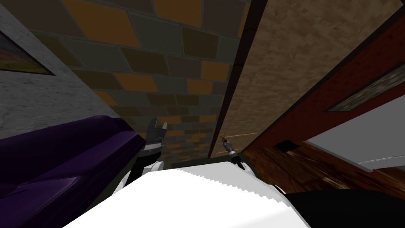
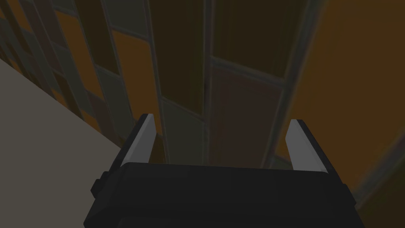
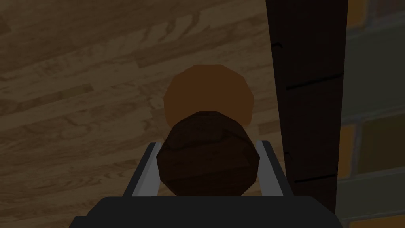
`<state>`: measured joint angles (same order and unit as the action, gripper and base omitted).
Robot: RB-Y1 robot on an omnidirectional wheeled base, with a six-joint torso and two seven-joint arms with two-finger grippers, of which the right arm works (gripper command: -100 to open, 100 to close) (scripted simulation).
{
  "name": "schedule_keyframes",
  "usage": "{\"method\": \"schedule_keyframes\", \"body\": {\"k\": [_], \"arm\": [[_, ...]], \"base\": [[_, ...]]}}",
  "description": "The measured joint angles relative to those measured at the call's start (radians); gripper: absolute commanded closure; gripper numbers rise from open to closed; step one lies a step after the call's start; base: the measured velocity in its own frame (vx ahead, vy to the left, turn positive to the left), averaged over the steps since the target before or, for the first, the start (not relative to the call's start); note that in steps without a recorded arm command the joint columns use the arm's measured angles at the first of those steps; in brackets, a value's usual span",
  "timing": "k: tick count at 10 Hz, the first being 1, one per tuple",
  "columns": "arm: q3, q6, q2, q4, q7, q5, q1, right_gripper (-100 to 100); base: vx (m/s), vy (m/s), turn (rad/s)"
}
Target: Pull the door open
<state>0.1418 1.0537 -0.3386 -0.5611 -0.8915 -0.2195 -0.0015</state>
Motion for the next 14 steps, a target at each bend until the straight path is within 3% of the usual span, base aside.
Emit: {"method": "schedule_keyframes", "body": {"k": [14], "arm": [[-0.033, -0.011, -0.003, 0.013, 0.326, 0.074, -0.023, 100]], "base": [[-0.032, -0.018, 0.034]]}}
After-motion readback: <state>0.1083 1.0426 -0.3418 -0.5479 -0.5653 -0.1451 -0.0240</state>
